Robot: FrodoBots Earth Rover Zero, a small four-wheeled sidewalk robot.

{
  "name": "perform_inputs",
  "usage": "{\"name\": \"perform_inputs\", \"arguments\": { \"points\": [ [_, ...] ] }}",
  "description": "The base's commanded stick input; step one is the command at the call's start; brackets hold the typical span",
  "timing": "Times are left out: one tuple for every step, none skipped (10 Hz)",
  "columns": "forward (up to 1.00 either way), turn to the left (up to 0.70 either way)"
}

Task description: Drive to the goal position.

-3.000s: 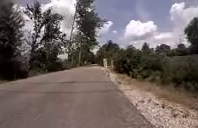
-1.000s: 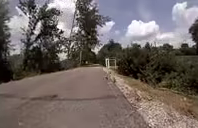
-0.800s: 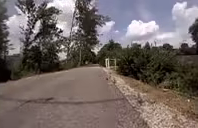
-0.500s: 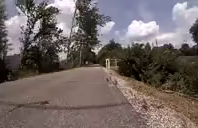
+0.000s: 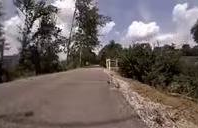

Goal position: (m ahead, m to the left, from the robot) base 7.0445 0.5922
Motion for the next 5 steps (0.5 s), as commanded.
{"name": "perform_inputs", "arguments": {
  "points": [
    [0.7, 0.0],
    [0.7, 0.0],
    [0.7, 0.0],
    [0.7, 0.0],
    [0.7, 0.0]
  ]
}}
